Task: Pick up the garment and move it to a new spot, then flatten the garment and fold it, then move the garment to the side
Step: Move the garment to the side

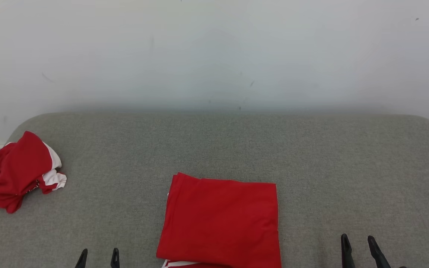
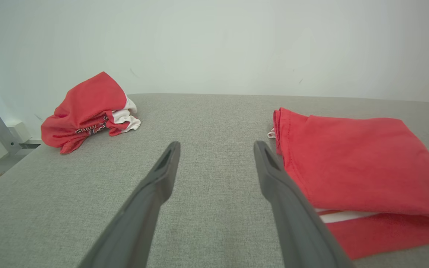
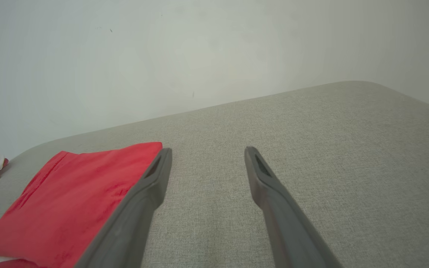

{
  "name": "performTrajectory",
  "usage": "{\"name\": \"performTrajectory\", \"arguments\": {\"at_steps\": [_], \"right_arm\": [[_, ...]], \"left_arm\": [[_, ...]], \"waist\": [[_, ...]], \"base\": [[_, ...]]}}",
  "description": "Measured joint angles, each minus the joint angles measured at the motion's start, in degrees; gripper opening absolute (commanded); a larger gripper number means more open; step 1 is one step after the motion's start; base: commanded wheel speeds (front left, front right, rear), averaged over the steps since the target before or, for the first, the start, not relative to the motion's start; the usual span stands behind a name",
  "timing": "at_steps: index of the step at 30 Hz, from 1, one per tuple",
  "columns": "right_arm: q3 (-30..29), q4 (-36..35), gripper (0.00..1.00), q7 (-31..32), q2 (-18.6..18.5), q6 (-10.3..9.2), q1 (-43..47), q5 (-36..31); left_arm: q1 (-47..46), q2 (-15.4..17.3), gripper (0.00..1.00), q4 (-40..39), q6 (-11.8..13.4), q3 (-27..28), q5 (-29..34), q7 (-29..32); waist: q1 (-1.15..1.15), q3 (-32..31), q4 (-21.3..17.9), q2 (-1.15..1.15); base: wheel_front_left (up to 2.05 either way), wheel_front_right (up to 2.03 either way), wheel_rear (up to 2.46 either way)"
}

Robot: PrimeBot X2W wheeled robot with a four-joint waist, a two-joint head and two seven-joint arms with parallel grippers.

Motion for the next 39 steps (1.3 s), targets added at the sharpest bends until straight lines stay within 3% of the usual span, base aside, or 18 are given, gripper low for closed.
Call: {"name": "performTrajectory", "arguments": {"at_steps": [15, 23, 30, 39], "right_arm": [[0.5, 0.4, 1.0, 0.0, 0.0, 0.0, -0.4, 0.1], [4.8, 2.5, 1.0, 0.0, 0.0, 0.0, -4.1, 0.3], [8.4, 13.2, 1.0, 0.0, 0.1, 0.0, -14.4, 0.5], [8.9, 33.5, 1.0, 0.0, 0.1, 0.0, -27.5, 2.9]], "left_arm": [[0.0, 0.0, 1.0, 0.0, 0.0, 0.2, -0.1, 0.0], [0.0, 0.0, 1.0, 0.1, 0.0, -0.3, -0.6, 0.0], [-0.6, 0.0, 1.0, 0.4, 0.0, -1.6, -1.1, 0.0], [-1.4, 0.0, 1.0, 1.3, 0.0, -3.4, -1.8, 0.0]], "waist": [[0.0, -0.1, -0.1, 0.0], [0.0, 0.0, 0.6, 0.0], [0.0, 0.6, 2.8, 0.0], [0.0, 1.6, 6.7, 0.0]], "base": [[0.0, 0.0, 0.0], [0.0, 0.0, 0.0], [0.0, 0.0, 0.0], [0.0, 0.0, 0.0]]}}
